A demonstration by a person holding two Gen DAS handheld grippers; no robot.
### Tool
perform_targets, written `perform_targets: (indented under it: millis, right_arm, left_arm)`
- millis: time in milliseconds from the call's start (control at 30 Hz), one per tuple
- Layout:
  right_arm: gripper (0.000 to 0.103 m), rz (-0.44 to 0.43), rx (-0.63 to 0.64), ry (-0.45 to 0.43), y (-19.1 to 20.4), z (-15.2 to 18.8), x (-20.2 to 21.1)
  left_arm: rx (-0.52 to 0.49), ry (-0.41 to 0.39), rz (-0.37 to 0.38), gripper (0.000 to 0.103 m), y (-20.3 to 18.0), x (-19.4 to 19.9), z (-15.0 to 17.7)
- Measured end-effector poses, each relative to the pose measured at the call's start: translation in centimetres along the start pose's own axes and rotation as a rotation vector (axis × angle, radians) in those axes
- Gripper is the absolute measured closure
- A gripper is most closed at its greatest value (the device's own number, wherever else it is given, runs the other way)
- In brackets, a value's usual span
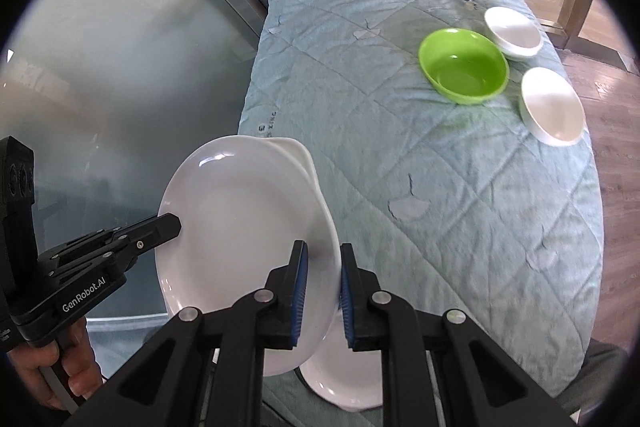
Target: Organize plates and bowls
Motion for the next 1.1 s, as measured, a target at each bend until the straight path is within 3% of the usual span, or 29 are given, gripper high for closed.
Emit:
perform_targets:
  millis: [533,1100]
  right_arm:
    - [0.089,0.002,-0.040,0.077,-3.1,8.6,-0.2]
    - [0.088,0.024,-0.076,0.190,-5.3,14.3,-5.1]
  left_arm:
    - [-0.005,0.090,0.010,0.099,-2.5,-2.1,9.8]
    - [0.023,0.219,-0.006,0.099,-1.0,-9.3,15.6]
Point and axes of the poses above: each gripper's, at about its wrist camera, not at the fingertips, and x roughly against the way its jaws point, y to its left, z to its underside, the point moved 7 cm from there along -x, roughly the way its jaws point, and after that the axes turned 6 degrees about x, right-handed, at the moved point
